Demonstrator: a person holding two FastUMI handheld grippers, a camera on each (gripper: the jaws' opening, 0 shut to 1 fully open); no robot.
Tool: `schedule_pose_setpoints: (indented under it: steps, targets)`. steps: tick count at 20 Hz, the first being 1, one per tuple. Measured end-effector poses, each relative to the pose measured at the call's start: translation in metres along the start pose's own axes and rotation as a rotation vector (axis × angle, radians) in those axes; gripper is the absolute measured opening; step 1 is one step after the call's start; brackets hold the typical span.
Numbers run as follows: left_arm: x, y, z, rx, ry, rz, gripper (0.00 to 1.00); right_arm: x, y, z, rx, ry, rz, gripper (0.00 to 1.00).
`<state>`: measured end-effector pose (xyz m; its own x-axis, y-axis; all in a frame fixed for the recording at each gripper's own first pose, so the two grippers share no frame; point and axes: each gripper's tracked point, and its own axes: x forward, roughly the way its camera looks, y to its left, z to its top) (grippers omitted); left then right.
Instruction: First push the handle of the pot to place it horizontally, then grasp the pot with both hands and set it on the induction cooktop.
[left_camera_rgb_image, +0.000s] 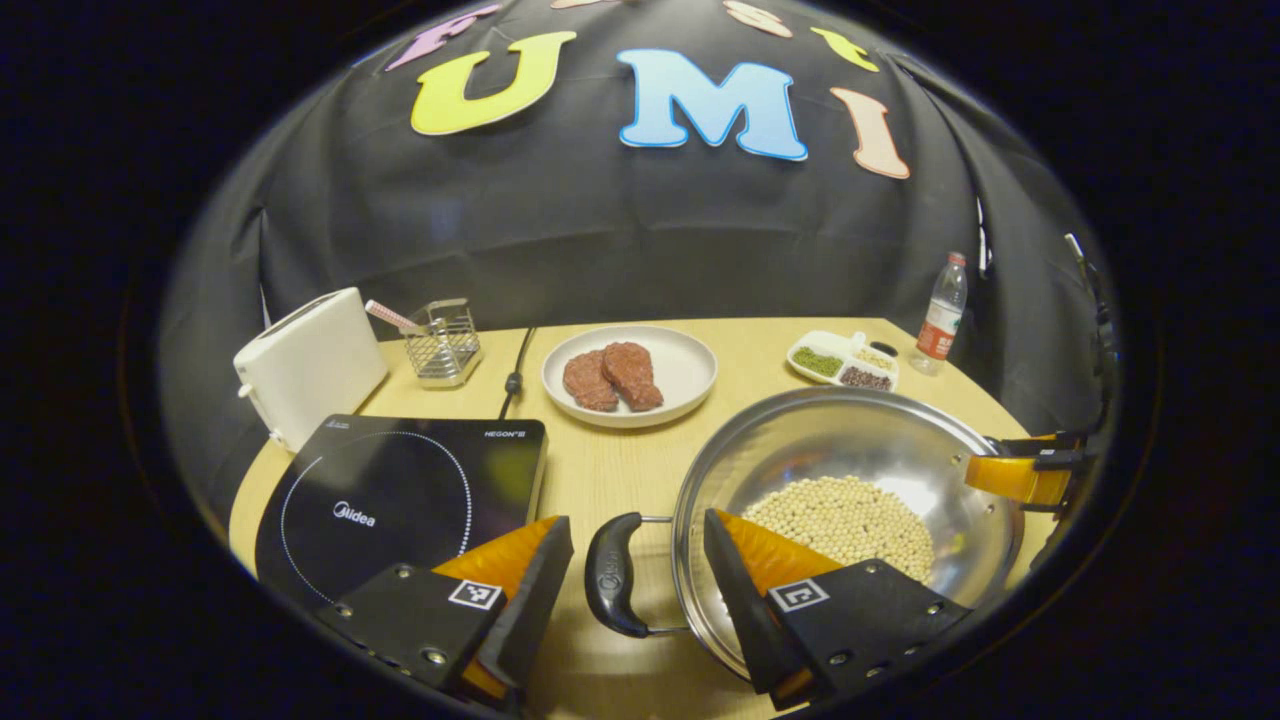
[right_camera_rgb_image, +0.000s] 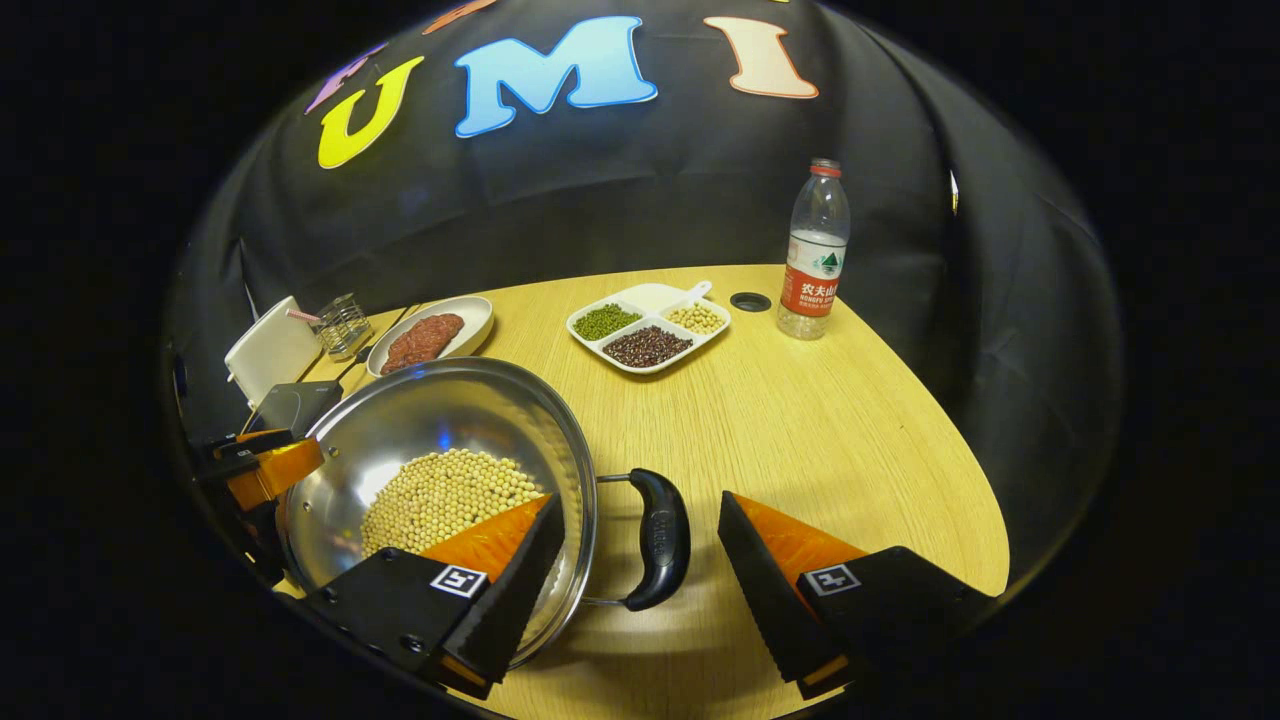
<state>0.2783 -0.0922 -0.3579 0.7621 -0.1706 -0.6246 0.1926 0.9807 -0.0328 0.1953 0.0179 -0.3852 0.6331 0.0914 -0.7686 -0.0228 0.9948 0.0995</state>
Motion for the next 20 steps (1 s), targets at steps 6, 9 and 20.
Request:
schedule_pose_setpoints:
  steps: [6, 9, 20]
  targets:
    - [0.007, 0.0, -0.014, -0.004, 0.054, 0.002, 0.81, 0.003, 0.0, -0.005, -0.008, 0.025, 0.007, 0.98]
    - [0.008, 0.001, -0.02, -0.01, 0.074, 0.005, 0.79, 0.004, -0.002, -0.008, -0.011, 0.029, 0.003, 0.94]
    - [0.009, -0.004, -0.021, -0.012, 0.088, 0.008, 0.66, 0.006, 0.008, -0.01, 0.029, 0.048, 0.034, 0.56]
